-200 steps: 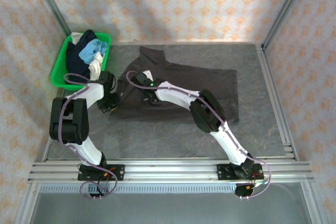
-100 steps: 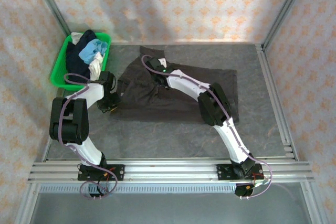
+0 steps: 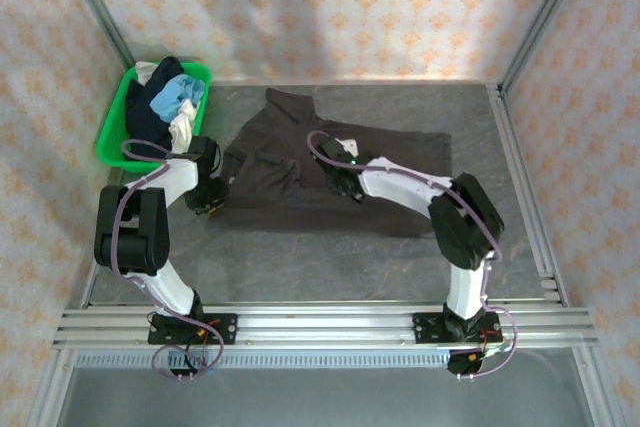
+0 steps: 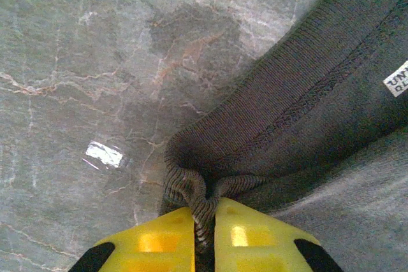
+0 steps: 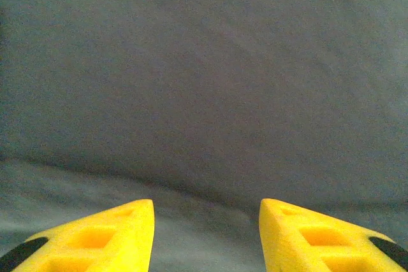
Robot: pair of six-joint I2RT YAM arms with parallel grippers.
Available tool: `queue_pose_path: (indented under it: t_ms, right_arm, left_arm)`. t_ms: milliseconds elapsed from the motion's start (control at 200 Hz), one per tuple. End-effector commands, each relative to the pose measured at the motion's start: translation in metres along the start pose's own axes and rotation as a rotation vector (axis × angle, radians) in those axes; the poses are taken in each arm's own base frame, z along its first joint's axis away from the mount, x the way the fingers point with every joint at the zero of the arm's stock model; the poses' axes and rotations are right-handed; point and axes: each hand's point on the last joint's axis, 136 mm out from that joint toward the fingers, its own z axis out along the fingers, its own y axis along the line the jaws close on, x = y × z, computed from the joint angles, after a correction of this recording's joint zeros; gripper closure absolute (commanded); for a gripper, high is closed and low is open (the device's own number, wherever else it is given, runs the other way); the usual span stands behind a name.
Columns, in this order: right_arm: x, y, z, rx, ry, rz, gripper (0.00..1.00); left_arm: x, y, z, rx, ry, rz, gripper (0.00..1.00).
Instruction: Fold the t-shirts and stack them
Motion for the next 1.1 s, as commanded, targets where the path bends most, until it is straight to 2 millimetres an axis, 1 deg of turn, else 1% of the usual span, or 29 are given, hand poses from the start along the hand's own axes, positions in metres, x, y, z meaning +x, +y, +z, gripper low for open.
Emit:
queue_pose_path:
  t_ms: [0, 35, 155, 240, 345, 435, 540, 596, 696, 736, 836, 886, 936, 991, 1096]
  right_arm:
    - [0.022, -0.037, -0.004, 0.089, 0.003, 0.096, 0.53]
    - [0.033, -0.052, -0.003, 0.126, 0.019, 0.111, 0.53]
    - [0.06, -0.101, 0.003, 0.208, 0.069, 0.214, 0.53]
    - [0.073, -0.13, 0.009, 0.232, 0.107, 0.308, 0.53]
    - [0.084, -0.155, 0.015, 0.246, 0.148, 0.401, 0.52]
    - [0.091, -0.172, 0.019, 0.246, 0.185, 0.468, 0.52]
    - [0.101, -0.192, 0.017, 0.273, 0.225, 0.539, 0.52]
    - [0.105, -0.199, 0.014, 0.275, 0.236, 0.582, 0.52]
    - [0.108, -0.206, 0.008, 0.26, 0.221, 0.644, 0.53]
    - [0.105, -0.208, 0.005, 0.257, 0.201, 0.655, 0.55]
    - [0.089, -0.213, 0.0, 0.251, 0.144, 0.666, 0.55]
    - [0.082, -0.213, 0.002, 0.242, 0.143, 0.661, 0.56]
    - [0.079, -0.216, 0.006, 0.257, 0.157, 0.653, 0.56]
    - [0.082, -0.219, 0.01, 0.291, 0.191, 0.638, 0.57]
    - [0.097, -0.225, 0.015, 0.357, 0.25, 0.619, 0.58]
  left_arm:
    - [0.001, 0.019, 0.0, -0.072, 0.0, -0.007, 0.9]
    - [0.002, 0.02, 0.001, -0.075, 0.005, -0.009, 0.91]
    - [0.002, 0.023, 0.004, -0.077, 0.003, -0.016, 0.95]
    - [0.003, 0.026, 0.005, -0.084, 0.006, -0.017, 0.96]
    - [0.003, 0.028, 0.006, -0.09, 0.005, -0.02, 0.97]
    - [0.004, 0.03, 0.006, -0.093, 0.007, -0.024, 0.98]
    - [0.005, 0.03, 0.005, -0.09, 0.006, -0.025, 0.98]
    - [0.006, 0.031, 0.004, -0.09, 0.005, -0.024, 0.97]
    - [0.009, 0.031, 0.003, -0.08, 0.007, -0.028, 0.97]
    - [0.012, 0.031, 0.003, -0.074, 0.01, -0.028, 0.98]
    - [0.019, 0.031, 0.002, -0.055, 0.015, -0.034, 0.97]
    - [0.022, 0.032, 0.002, -0.05, 0.016, -0.034, 0.97]
    - [0.026, 0.035, 0.002, -0.053, 0.02, -0.035, 0.97]
    - [0.028, 0.037, 0.002, -0.055, 0.02, -0.034, 0.97]
    - [0.031, 0.039, 0.003, -0.062, 0.021, -0.033, 0.97]
